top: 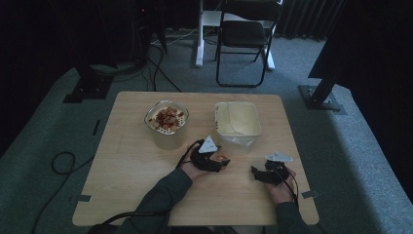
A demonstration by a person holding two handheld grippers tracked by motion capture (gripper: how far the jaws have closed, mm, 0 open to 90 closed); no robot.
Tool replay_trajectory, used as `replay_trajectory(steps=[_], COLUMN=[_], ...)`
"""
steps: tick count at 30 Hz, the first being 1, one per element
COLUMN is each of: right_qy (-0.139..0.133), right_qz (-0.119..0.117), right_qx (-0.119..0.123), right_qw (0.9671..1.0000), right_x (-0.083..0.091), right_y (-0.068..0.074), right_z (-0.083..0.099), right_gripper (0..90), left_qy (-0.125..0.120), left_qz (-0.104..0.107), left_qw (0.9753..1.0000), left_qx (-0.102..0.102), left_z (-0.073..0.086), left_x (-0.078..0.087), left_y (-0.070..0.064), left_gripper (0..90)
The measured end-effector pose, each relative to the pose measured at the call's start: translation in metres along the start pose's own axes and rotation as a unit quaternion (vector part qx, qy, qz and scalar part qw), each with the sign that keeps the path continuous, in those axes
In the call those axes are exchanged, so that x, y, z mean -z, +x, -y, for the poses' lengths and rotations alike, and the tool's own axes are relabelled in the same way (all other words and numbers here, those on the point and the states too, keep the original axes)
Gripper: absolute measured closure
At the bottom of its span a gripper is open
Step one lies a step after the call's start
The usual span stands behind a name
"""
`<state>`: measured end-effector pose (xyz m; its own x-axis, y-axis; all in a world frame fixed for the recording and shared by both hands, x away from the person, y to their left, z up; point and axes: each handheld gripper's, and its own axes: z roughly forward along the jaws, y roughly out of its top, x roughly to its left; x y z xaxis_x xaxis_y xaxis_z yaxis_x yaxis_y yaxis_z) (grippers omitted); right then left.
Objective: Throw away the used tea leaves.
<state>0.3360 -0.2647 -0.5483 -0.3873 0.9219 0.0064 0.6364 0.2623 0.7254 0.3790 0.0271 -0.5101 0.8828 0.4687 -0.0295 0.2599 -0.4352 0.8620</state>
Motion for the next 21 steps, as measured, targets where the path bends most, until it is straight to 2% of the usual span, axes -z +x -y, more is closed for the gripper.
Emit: replay_trajectory(steps=[4,5,9,11,13,18,20,21], right_qy=[-0.001,-0.001,-0.002,-0.003,-0.003,-0.004,-0.005,-0.005], right_qz=[0.000,0.000,0.000,0.000,0.000,0.000,-0.001,-0.001], right_qx=[0.001,0.001,0.001,0.001,0.001,0.001,0.001,0.001], right_qw=[1.0000,1.0000,1.0000,1.0000,1.0000,1.0000,1.0000,1.0000], right_x=[0.000,0.000,0.000,0.000,0.000,0.000,0.000,0.000], right_y=[0.000,0.000,0.000,0.000,0.000,0.000,0.000,0.000], right_z=[0.000,0.000,0.001,0.001,0.001,0.001,0.001,0.001], right_gripper=[22.7,22.8,22.7,22.7,22.7,22.7,22.7,22.6], left_qy=[-0.003,-0.009,-0.028,-0.030,-0.042,-0.073,-0.081,-0.086], left_qz=[-0.008,-0.013,-0.029,-0.050,-0.063,-0.115,-0.141,-0.156], left_qw=[1.0000,0.9999,0.9992,0.9983,0.9971,0.9907,0.9866,0.9838], left_qx=[0.003,0.004,0.002,0.000,-0.001,0.009,0.015,0.018], left_z=[0.000,-0.003,-0.018,-0.029,-0.039,-0.063,-0.071,-0.075], left_x=[0.010,0.022,0.047,0.060,0.074,0.114,0.131,0.139], left_y=[0.004,0.008,0.015,0.020,0.028,0.053,0.065,0.071], left_gripper=[32.8,32.8,32.9,32.9,33.0,33.0,33.0,33.0])
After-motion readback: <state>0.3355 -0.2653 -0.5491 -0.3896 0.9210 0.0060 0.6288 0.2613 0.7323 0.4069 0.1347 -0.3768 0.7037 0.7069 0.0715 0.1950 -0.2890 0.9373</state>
